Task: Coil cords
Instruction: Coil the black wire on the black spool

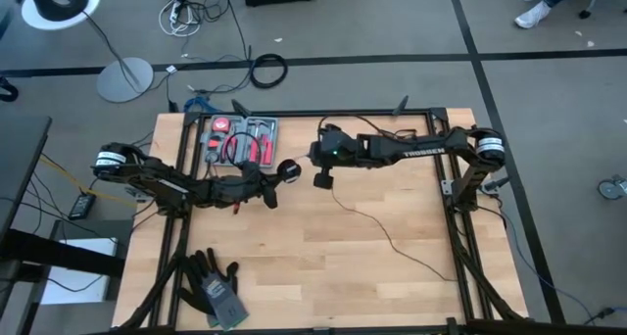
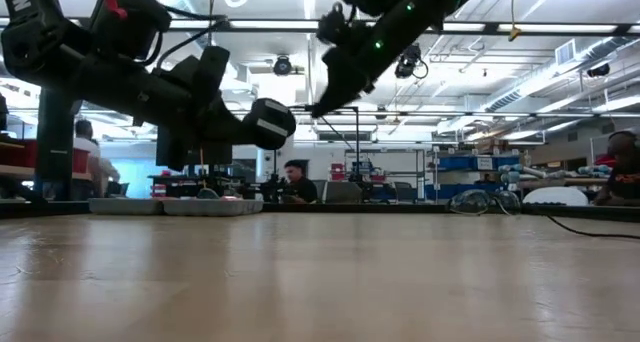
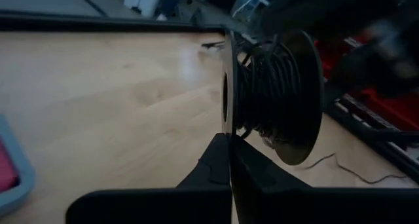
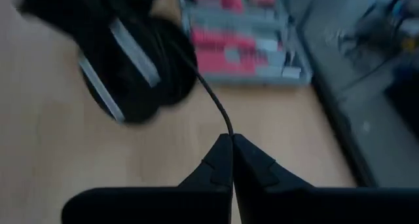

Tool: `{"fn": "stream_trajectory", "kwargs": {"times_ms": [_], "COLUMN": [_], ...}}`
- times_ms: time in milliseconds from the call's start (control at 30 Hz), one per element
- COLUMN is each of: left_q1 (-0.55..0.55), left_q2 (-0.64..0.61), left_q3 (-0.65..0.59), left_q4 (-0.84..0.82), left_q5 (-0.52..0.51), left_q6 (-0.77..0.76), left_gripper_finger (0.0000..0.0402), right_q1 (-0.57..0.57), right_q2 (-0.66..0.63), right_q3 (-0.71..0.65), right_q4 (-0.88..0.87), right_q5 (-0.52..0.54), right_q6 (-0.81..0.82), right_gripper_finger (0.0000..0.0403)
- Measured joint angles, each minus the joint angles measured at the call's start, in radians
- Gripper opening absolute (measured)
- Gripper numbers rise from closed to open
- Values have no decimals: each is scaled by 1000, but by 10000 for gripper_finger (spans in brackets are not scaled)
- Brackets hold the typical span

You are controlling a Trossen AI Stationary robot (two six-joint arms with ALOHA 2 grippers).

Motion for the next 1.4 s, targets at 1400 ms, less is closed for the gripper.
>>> {"fn": "stream_trajectory", "kwargs": {"times_ms": [1400], "left_q1": [-4], "left_q2": [0], "left_q3": [-1], "left_q4": [129], "left_q5": [-61], "left_q6": [97], "left_gripper_finger": [0], "right_q1": [90], "right_q2": [101], "right_q3": [-669], "right_q4": [1198], "right_q5": [-207], "right_q6": [306], "right_gripper_finger": [15]}}
